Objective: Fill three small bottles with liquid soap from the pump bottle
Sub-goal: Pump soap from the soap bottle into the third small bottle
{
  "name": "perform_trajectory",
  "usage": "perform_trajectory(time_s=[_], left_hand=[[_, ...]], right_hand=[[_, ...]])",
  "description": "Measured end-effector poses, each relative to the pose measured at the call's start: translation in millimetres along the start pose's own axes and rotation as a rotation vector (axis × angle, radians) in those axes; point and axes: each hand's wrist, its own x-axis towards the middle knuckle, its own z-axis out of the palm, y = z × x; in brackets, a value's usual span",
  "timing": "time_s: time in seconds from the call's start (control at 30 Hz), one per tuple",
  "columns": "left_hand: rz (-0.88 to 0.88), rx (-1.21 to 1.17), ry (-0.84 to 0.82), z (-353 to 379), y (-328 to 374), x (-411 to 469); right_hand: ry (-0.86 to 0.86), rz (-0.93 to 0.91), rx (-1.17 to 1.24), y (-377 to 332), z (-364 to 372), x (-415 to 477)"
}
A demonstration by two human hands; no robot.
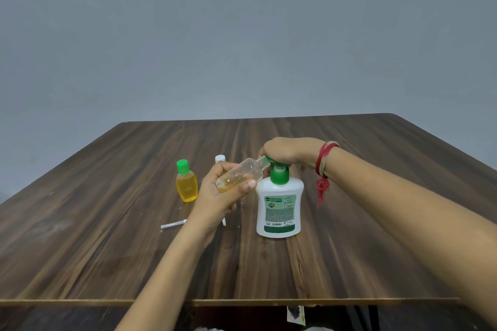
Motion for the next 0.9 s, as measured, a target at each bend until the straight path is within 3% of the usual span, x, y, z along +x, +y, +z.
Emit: perform_trajectory(time_s=[0.9], left_hand=[[-0.009,0.005,0.01,1.9,-3.9,0.0]], right_hand=[[-0.011,-0.002,0.051,4.3,2.5,8.2]])
